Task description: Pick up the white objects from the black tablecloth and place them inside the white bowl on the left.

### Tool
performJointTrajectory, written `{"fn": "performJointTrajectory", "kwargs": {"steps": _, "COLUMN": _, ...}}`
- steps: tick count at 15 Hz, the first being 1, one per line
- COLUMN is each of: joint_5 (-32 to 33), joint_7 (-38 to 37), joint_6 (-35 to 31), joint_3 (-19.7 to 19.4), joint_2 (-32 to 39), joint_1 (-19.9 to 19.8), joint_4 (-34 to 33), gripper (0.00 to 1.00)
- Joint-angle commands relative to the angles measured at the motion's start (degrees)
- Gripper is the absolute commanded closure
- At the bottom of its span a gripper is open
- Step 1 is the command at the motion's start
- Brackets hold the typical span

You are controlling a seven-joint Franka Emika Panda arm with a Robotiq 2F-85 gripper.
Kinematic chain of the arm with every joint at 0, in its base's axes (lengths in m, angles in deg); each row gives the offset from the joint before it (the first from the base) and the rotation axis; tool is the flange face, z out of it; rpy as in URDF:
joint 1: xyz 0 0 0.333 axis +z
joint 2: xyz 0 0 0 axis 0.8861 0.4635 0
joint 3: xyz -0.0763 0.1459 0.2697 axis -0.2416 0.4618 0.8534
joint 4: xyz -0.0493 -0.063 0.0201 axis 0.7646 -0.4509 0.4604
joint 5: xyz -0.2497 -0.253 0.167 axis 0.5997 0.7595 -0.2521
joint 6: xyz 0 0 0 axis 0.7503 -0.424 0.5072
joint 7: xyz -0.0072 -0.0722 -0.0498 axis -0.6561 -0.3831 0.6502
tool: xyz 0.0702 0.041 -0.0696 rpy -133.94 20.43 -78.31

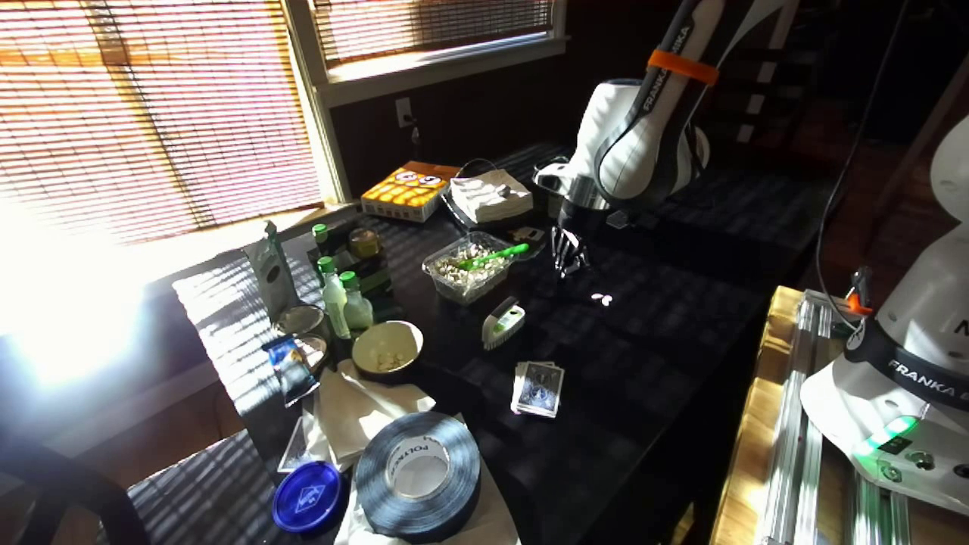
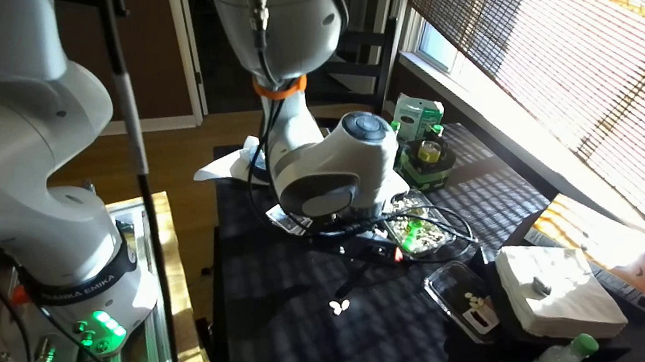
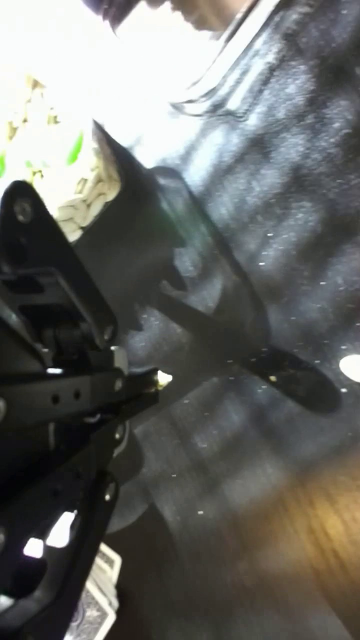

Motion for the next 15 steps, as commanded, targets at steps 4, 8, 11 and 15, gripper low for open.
{"fn": "performJointTrajectory", "kwargs": {"steps": 4, "joint_5": -1.1, "joint_7": 0.0, "joint_6": 0.2, "joint_3": 15.5, "joint_2": -0.9, "joint_1": -7.6, "joint_4": 0.6, "gripper": 0.97}}
{"fn": "performJointTrajectory", "kwargs": {"steps": 8, "joint_5": -1.2, "joint_7": 0.0, "joint_6": 0.3, "joint_3": 19.8, "joint_2": -0.8, "joint_1": -8.7, "joint_4": 0.7, "gripper": 0.97}}
{"fn": "performJointTrajectory", "kwargs": {"steps": 11, "joint_5": -0.9, "joint_7": -1.0, "joint_6": -0.8, "joint_3": 19.8, "joint_2": -1.3, "joint_1": -6.0, "joint_4": -1.0, "gripper": 0.99}}
{"fn": "performJointTrajectory", "kwargs": {"steps": 15, "joint_5": -0.3, "joint_7": -1.7, "joint_6": -1.4, "joint_3": 19.8, "joint_2": -0.7, "joint_1": 3.3, "joint_4": -7.1, "gripper": 0.99}}
